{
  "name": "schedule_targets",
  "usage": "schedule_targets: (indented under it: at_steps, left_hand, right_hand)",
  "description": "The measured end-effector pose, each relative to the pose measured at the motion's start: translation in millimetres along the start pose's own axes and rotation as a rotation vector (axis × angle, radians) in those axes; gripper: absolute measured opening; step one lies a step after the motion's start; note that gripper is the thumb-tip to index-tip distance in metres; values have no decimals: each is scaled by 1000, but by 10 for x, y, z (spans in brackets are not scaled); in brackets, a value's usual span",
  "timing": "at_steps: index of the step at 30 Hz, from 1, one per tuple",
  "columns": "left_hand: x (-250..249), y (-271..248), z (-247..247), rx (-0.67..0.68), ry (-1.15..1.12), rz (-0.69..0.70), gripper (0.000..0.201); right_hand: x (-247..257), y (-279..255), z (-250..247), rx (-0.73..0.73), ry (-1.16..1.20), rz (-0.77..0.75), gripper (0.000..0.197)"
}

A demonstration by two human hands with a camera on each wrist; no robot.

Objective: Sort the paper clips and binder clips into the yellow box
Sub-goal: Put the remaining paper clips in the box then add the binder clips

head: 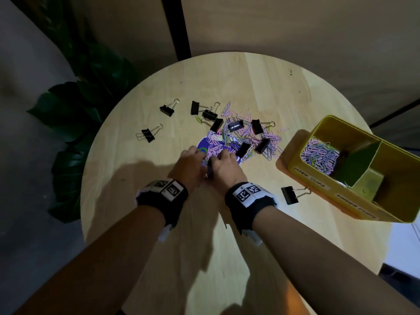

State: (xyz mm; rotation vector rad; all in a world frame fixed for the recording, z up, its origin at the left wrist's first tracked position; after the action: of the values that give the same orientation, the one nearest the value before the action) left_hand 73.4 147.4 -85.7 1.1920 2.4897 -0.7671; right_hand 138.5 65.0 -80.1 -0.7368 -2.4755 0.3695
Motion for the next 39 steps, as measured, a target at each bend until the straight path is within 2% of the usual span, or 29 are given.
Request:
schedule_targets:
  at_steps: [4,6,8,11,13,15,18,20,24,27,32,35,39]
  left_hand:
    - [-17,-36,26,-78,-340,-123,6]
    - [-16,-44,-6,-124,-362,-155,8]
    - [-14,-67,-38,-143,-375,-143,14]
    - [20,-104,-18,-106,-576,-182,15]
    - [62,-129,-10,-74,-765,-250,13]
    - [121,-134,-16,-70,-858,-283,16]
    - [88,-178,-84,-43,-929,-285,10]
    - [31,-209,-135,-35,-965,-271,13]
    - [-152,-249,-276,-6,-1006,-212,14]
    - [-397,-259,-412,-26,-961,-170,12]
    - [-1190,-195,-583,-31,-983,-24,12]
    - [-1691,-88,-533,-4,-990,53,12]
    - [-2183,108,-262,17,-932,41,13]
  right_hand:
    - [-44,-17,-58,-4,148,70,23]
    - [-104,-31,-97,-40,199,124,21]
    - [-173,-44,-82,-50,270,166,29]
    - [-259,-122,-86,-77,410,168,34]
    - [-338,-199,-120,-119,461,179,25]
    - [-432,-257,-146,-143,488,199,14]
    - [-559,-362,-221,-182,525,235,10]
    - [-608,-408,-263,-223,550,226,21]
    - [-590,-556,-431,-290,767,164,25]
    - [-595,-787,-681,-394,862,92,17]
    - [-831,-1242,-1182,-588,1033,57,15]
    - [-1121,-1455,-1415,-690,1034,108,17]
    - [-1562,-1599,-1559,-762,903,263,16]
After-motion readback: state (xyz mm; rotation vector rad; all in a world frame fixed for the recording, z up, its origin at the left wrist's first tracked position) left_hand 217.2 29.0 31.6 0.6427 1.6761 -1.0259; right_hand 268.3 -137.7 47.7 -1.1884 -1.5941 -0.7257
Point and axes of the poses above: each hand's wrist, its own y-axis towards the middle knuckle, its own z-axis out of the palm, x = y × z, the point moved 4 cm from there along y, towards the middle knuckle, and after that the axes turned 2 degrees about -z, right-handed, at the moved point
